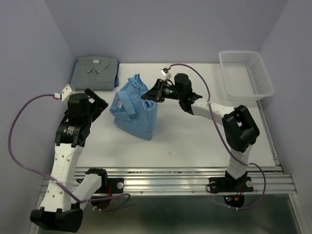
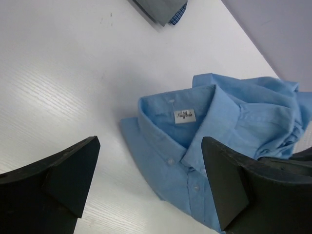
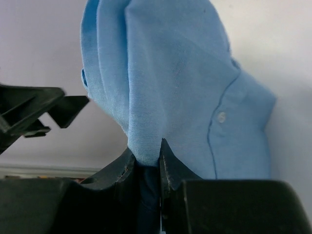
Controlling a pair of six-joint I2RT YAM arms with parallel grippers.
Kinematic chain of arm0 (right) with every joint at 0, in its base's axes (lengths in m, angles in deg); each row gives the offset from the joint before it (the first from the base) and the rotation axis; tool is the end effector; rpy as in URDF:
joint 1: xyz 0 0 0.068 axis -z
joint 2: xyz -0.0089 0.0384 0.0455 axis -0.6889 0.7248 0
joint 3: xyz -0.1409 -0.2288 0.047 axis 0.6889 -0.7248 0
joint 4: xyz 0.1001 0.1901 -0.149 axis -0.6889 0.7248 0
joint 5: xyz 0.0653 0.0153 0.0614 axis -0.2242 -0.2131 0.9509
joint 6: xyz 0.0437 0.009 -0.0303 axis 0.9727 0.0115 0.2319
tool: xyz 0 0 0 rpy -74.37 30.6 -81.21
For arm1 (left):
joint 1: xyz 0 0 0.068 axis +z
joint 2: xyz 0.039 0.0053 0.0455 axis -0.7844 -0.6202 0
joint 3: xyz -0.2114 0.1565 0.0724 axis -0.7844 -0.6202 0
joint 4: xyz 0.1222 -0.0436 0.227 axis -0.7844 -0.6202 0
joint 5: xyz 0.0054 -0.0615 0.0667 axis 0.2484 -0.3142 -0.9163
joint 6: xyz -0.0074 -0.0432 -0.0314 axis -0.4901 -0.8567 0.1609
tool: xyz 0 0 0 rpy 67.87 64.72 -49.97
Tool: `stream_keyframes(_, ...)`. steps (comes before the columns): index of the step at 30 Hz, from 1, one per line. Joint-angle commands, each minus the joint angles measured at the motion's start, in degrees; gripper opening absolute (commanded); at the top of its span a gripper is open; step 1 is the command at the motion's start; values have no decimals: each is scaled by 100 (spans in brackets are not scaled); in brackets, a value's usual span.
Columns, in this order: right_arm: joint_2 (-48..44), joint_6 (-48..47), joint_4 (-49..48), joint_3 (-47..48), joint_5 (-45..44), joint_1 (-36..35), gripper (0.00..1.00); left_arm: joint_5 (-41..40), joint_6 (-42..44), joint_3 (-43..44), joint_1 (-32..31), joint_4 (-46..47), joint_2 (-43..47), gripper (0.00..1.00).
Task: Fold and stack the long sleeve shirts
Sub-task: Neatly place the folded shirt to the corner
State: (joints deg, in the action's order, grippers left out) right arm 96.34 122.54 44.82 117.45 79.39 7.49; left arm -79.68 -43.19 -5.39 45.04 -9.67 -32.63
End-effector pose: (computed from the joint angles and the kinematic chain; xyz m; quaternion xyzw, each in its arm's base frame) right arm 0.3432 0.2770 0.2906 -0.1192 0.7245 0.6143 0.2891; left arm 0.1707 -0.0116 0.3781 -0.3093 0.7764 -0.1307 0.5334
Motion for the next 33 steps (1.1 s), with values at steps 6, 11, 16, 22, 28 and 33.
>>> stream_keyframes(6,572,1460,-2147,-1576,617,1231,1,351,122,-35,31,242,-490,99)
stream_keyframes(11,721,1319,-2129,-1990,845,1855,9,1028,175,-324,31,673,-841,99)
stream_keyframes(16,853,1108,-2085,-2210,1170,2374,49,1537,236,-544,22,1007,-1255,99)
stream_keyframes(22,-198,-976,767,-1887,-71,2814,100,2100,359,-773,-75,1280,-1571,99)
stream_keyframes(28,-1106,-2687,3563,-954,-2729,2814,100,2452,447,-1230,-259,1807,-1799,99)
stream_keyframes(33,-1257,-3725,4006,-778,-2970,2255,100,2847,421,-1467,-575,2604,-2247,99)
